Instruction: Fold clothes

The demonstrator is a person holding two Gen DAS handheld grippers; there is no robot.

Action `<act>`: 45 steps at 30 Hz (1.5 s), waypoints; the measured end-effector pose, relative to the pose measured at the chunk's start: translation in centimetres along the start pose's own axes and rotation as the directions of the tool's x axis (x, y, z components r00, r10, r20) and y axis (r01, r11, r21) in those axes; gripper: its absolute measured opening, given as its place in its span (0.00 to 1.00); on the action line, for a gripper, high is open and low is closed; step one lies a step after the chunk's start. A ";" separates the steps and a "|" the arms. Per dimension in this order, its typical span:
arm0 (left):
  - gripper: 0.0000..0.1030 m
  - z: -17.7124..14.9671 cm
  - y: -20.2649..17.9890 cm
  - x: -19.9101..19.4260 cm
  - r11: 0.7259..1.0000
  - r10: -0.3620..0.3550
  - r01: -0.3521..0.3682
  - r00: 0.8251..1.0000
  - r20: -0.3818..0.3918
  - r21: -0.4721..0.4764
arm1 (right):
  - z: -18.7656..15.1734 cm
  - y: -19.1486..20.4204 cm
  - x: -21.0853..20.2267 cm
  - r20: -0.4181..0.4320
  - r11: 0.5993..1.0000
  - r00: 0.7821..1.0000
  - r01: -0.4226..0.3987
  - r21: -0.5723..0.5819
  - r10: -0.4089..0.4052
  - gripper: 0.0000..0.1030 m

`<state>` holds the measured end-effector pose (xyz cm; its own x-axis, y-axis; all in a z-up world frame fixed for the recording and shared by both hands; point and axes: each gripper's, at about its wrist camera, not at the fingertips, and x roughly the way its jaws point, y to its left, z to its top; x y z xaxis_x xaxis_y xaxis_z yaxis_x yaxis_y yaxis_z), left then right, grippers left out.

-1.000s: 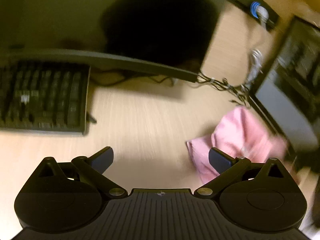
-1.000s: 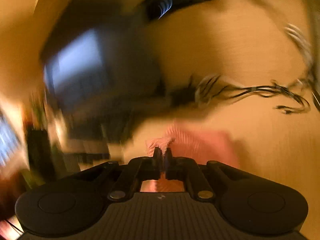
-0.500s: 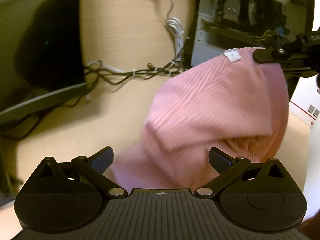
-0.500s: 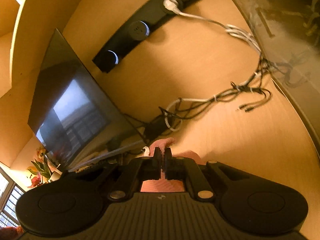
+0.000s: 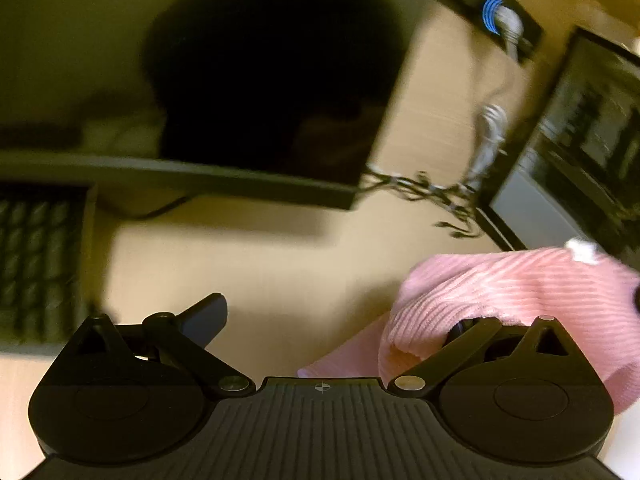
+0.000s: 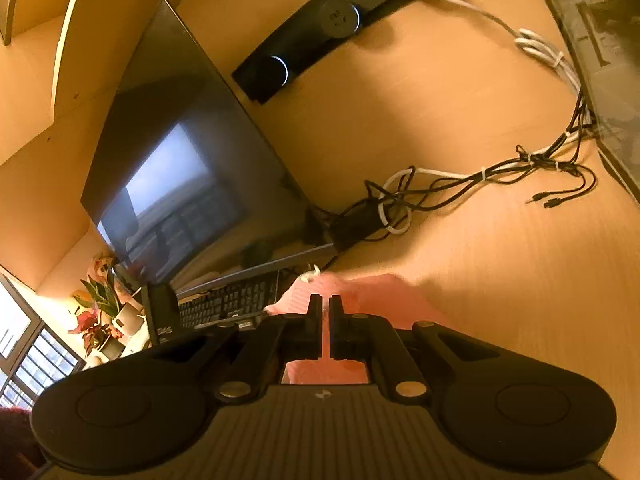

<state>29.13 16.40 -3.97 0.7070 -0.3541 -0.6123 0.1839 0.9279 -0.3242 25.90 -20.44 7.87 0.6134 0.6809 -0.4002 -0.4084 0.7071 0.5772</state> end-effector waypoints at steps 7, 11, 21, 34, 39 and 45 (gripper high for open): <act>1.00 -1.7 4.5 -2.5 0.989 -0.036 0.031 0.999 -0.028 -0.146 | -1.3 1.0 0.9 -0.050 0.995 0.998 0.029 -0.101 -0.034 0.10; 1.00 -3.0 5.6 -4.7 0.989 -0.004 -0.001 0.999 -0.035 -0.150 | -2.0 1.6 1.3 -0.077 0.986 0.996 0.043 -0.158 -0.055 0.44; 1.00 -2.9 3.8 -8.8 0.993 -0.109 0.110 0.993 0.042 -0.042 | -5.5 3.6 9.0 -0.259 0.988 0.965 -0.079 -0.135 0.042 0.25; 1.00 -2.1 0.5 -6.6 1.000 -0.020 0.020 1.000 0.019 0.001 | -8.6 8.7 5.8 -0.389 0.830 0.921 -0.240 -0.504 0.030 0.65; 1.00 -3.3 0.8 -4.8 0.982 0.145 -0.141 0.989 -0.019 0.122 | -6.9 6.8 2.3 -0.186 0.766 0.971 -0.007 -0.643 -0.147 0.68; 1.00 -3.4 6.4 -6.7 0.943 0.330 -0.331 0.943 -0.027 -0.031 | -8.6 6.2 4.5 -0.051 0.565 0.958 0.123 -0.816 -0.282 0.48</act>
